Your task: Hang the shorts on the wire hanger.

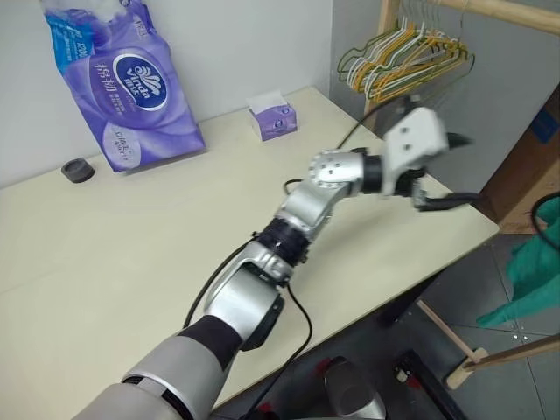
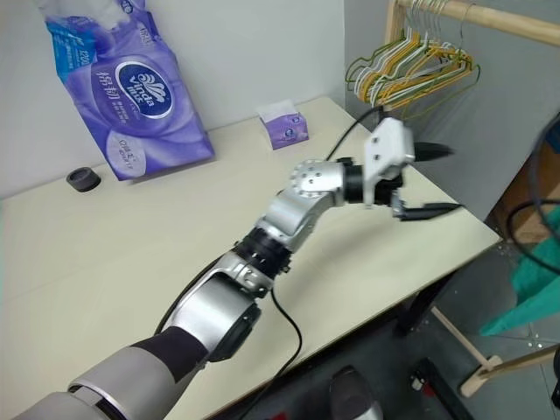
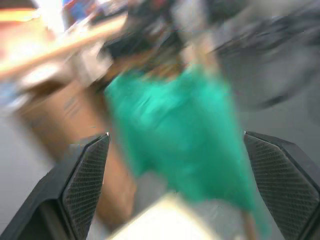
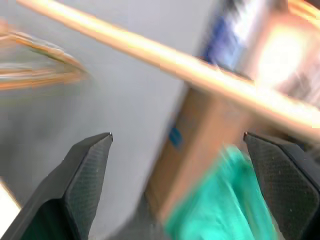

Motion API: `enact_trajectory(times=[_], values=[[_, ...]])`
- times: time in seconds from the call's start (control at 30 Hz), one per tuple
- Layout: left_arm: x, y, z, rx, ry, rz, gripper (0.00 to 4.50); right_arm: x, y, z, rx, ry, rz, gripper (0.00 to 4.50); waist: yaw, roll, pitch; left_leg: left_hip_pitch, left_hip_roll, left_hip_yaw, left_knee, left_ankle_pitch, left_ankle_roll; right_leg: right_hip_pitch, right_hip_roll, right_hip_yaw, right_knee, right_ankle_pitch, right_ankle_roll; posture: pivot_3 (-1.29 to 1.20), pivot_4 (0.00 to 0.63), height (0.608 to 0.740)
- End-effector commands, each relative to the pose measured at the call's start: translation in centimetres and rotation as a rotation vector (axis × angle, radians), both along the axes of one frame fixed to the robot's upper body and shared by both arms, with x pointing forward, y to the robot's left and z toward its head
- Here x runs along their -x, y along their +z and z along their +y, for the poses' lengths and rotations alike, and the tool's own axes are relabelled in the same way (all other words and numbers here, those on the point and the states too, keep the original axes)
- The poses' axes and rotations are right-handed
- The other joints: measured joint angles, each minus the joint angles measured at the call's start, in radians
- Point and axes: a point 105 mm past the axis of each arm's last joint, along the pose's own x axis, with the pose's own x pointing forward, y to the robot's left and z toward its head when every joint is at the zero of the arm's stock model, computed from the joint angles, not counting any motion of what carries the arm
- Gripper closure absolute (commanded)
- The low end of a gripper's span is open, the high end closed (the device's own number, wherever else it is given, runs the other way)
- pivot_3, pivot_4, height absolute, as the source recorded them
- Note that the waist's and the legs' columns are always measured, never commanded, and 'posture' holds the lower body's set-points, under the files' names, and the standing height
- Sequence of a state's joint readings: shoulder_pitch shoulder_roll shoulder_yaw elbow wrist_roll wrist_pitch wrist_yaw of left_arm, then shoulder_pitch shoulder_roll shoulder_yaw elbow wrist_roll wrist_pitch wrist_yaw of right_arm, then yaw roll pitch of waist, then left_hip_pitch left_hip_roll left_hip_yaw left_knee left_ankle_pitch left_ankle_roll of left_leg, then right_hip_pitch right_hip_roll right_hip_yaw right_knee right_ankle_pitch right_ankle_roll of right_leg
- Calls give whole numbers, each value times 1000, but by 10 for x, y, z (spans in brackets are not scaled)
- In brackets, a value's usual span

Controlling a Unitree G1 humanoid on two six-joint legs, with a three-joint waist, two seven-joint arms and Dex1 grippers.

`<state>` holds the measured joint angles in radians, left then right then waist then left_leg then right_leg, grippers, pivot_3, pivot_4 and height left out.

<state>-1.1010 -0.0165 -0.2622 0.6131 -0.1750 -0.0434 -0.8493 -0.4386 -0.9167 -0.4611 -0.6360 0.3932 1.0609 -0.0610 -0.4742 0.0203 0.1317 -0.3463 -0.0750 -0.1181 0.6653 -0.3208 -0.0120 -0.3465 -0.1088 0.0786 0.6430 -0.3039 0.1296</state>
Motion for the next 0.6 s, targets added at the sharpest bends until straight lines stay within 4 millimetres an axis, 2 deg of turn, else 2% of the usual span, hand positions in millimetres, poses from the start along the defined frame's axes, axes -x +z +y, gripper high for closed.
enact_trajectory(times=[0.03, 0.07, 0.1, 0.17, 0.27, 0.33, 0.43, 0.5, 0.6], values=[[-36, -2, 64, 108, 378, 59, 0, -14, -35, 69, 84, 322, -2, 21, 4, -1, -3, -1, 0, -1, 0, 0, 0, -2, 0, 0, 1, 0, 0, -420, 89, 740], [-42, -11, 84, 125, 484, 90, 0, -18, -51, 84, 61, 397, 14, 21, 4, -2, -9, -1, 0, -2, 1, 0, 0, -2, 0, 1, 2, 0, 0, -396, 84, 740], [-48, -24, 116, 132, 657, 82, 0, -26, -71, 99, 55, 464, 29, 21, 6, -6, -11, 0, 1, -3, 0, 0, 0, -3, 1, 1, 3, 0, 0, -373, 82, 740], [-47, -47, 163, 137, 895, 120, 0, -37, -98, 117, 50, 512, 30, 21, 11, -11, -18, -1, 1, -4, -1, 1, -1, -6, 2, 2, 5, 1, -1, -298, 70, 740], [-31, -73, 215, 169, 1136, 128, 0, -48, -129, 140, -7, 630, 49, 21, 71, -15, -19, -3, -3, -2, 3, 3, -5, -9, 1, 9, 7, 1, -2, -240, 58, 740], [-20, -85, 238, 192, 1250, 137, 0, -51, -142, 149, -35, 678, 60, 21, 115, -20, -22, -4, -3, -3, 5, 3, -5, -11, 0, 10, 8, 2, -3, -240, 58, 740], [3, -128, 293, 144, 1526, 197, 0, -63, -167, 166, -217, 752, 101, 21, 182, -26, -37, -9, -2, -6, 10, 3, -7, -19, 2, 7, 9, 5, -7, -148, 39, 740], [22, -151, 316, 156, 1624, 293, 0, -72, -181, 176, -246, 760, 129, 21, 219, -26, -49, -12, -2, -7, 11, 2, -9, -25, 4, 7, 14, 8, -12, -122, 32, 740], [28, -149, 323, 172, 1644, 273, 0, -83, -187, 184, -307, 775, 147, 21, 283, -30, -53, -12, -2, -7, 12, 3, -11, -28, 5, 9, 17, 8, -13, -95, 25, 740]])
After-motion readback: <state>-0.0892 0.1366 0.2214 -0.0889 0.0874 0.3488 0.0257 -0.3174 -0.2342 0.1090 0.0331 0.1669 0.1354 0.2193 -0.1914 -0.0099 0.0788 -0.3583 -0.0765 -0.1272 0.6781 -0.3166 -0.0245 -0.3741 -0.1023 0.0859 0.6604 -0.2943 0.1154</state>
